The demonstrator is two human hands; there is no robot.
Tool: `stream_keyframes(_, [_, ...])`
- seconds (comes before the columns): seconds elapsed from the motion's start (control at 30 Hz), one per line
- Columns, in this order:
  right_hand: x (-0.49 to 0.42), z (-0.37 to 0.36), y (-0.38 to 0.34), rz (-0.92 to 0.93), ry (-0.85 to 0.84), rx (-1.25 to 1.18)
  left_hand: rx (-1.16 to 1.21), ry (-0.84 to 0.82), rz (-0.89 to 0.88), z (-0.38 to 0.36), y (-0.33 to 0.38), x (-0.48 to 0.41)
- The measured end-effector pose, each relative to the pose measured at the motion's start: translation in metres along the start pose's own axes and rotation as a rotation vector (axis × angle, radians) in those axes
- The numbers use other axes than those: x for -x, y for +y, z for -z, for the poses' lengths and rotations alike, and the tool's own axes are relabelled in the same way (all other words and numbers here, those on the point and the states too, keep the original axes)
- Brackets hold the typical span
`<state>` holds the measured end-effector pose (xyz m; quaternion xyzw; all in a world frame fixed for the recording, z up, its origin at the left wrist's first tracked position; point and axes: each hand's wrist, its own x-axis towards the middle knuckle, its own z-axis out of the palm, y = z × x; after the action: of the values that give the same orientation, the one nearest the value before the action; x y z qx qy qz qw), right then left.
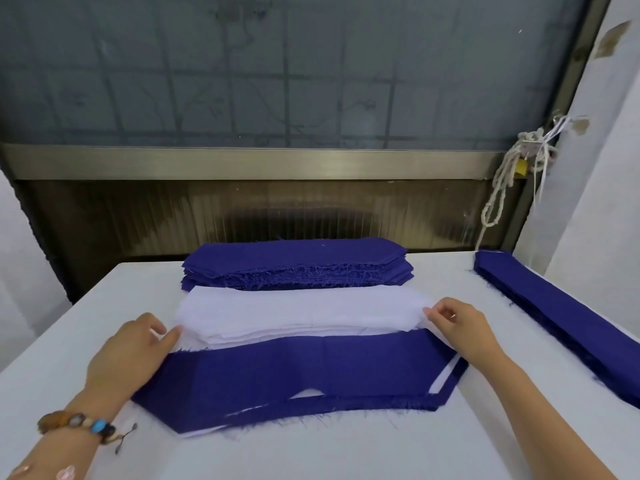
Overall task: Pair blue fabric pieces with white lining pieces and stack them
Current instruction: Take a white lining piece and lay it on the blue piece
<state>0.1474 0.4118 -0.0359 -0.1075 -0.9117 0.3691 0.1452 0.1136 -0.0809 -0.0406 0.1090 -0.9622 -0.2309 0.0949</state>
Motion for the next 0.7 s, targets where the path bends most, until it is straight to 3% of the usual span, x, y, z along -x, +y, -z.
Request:
stream_keyframes(0.17, [0.027,-0.003,0.005,-0.008,-0.108,0.022,0.252,0.005,-0.026,-0.004,-0.01,0.028])
stream_keyframes(0.33, [0.032,-0.007,0.005,-0.004,-0.046,0.126,0.43,0.036,-0.058,0.002,-0.02,0.036])
stream_keyframes(0.57, [0.039,-0.01,0.007,0.16,0.095,0.133,0.414,0.041,-0.269,0.008,-0.024,0.042])
stream_keyframes(0.7, [0.041,-0.011,0.004,0.224,0.221,0.17,0.48,-0.075,-0.258,0.014,-0.021,0.048])
